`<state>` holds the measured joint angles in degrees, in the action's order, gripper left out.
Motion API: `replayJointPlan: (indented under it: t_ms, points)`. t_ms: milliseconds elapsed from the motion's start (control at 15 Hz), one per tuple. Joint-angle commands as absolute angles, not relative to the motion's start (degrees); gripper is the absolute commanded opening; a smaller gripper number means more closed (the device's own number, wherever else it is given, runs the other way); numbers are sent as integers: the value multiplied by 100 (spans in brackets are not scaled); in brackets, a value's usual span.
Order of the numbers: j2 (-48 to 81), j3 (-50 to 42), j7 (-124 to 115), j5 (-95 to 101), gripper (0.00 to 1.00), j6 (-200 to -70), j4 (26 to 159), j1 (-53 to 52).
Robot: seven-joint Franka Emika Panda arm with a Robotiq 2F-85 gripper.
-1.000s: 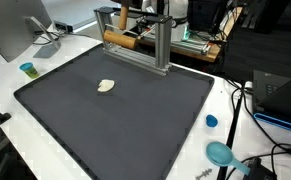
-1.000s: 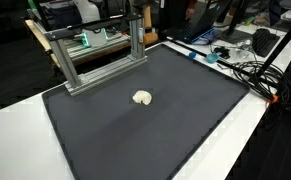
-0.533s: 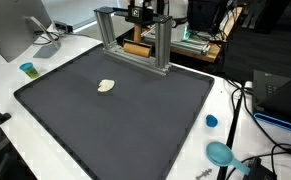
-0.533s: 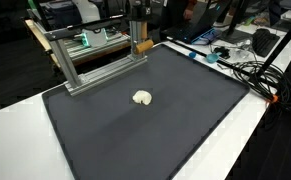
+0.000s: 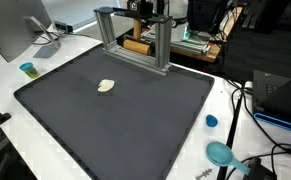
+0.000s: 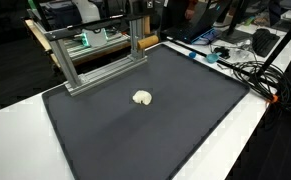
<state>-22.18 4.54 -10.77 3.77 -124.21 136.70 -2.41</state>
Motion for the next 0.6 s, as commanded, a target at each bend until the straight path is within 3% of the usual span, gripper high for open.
replayJointPlan:
  t_ms: [0,533]
  points:
    - [-2472,300,-726,266,21,-12301,13938,-197]
    - [-3429,31,-414,208,21,-12174,14710,-99]
